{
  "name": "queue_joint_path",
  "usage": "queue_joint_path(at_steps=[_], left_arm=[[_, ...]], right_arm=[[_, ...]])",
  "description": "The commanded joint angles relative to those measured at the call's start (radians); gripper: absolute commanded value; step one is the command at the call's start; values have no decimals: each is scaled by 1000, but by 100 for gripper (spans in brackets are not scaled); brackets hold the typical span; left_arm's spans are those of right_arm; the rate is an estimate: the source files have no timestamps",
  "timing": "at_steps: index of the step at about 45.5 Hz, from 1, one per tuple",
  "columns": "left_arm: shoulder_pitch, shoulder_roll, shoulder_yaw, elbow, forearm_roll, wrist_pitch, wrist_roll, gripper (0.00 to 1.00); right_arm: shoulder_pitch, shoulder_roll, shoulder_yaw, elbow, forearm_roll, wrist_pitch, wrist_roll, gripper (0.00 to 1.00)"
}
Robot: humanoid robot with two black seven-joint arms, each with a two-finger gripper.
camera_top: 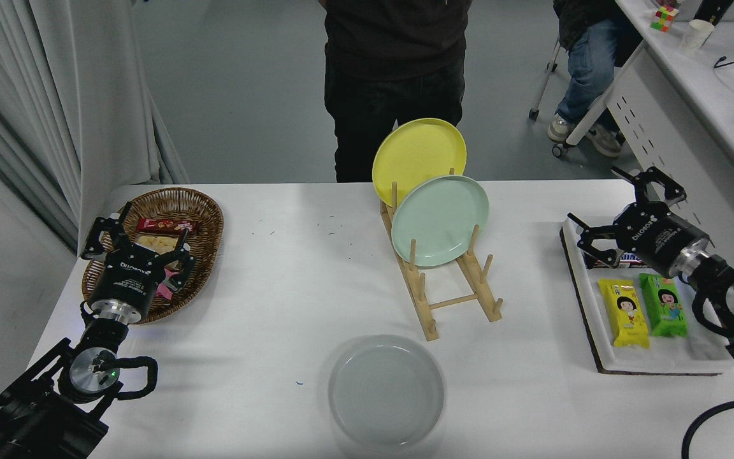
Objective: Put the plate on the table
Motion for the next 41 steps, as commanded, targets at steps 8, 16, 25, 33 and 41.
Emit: queue_joint_path(at_steps=[8,16,25,33,41], left_arm=[[0,0,0,0,1,0,0,98],[0,0,0,0,0,0,0,98],[0,-1,0,0,1,0,0,98],[0,0,0,0,0,0,0,98],[0,-1,0,0,0,0,0,98]], right_arm=[[-73,77,172,-82,2,-14,33,100],[-101,103,197,-96,-1,-15,34,100],[-112,120,234,-130,0,-14,34,100],[-102,131,235,-144,0,-14,34,100],[-101,133,235,-142,-1,-14,34,100]])
